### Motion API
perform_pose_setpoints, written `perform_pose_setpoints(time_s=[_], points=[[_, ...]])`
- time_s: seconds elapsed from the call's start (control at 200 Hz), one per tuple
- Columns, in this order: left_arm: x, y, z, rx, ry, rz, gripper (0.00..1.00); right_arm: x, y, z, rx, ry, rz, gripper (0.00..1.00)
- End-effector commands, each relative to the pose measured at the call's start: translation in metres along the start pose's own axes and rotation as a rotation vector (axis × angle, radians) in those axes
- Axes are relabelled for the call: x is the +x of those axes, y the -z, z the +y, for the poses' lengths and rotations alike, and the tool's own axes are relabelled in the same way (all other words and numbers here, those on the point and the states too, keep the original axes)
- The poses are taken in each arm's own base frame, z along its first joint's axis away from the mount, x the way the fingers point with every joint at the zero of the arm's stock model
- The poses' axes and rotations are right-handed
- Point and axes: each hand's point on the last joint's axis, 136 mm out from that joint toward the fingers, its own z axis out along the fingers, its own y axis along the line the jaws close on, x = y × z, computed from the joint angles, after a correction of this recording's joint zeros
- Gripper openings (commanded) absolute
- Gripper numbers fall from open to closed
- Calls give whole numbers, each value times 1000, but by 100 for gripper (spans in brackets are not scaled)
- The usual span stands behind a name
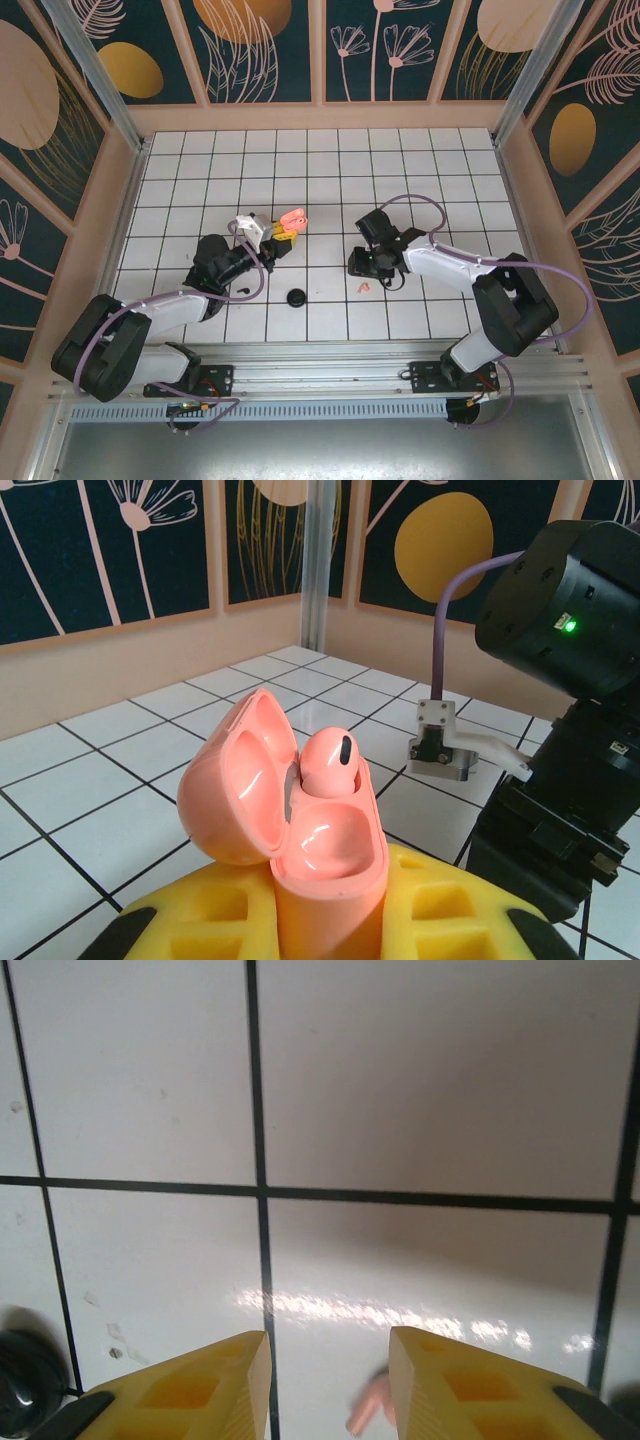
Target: Insert the wireless bluetooth earbuds into the charging case
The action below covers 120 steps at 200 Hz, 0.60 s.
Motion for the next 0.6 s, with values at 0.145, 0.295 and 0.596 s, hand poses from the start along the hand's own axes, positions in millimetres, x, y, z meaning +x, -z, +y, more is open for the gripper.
perform_pose_setpoints(time_s=[0.145,0.295,0.596], points=[[-5,2,-3,2,-22,-15,10,25,5,-11,51,-73,53,36],[-6,2,-4,4,-25,-18,10,32,-1,-16,68,-81,78,36],[-5,4,-4,1,-25,-15,10,36,-11,-18,78,-76,101,36]])
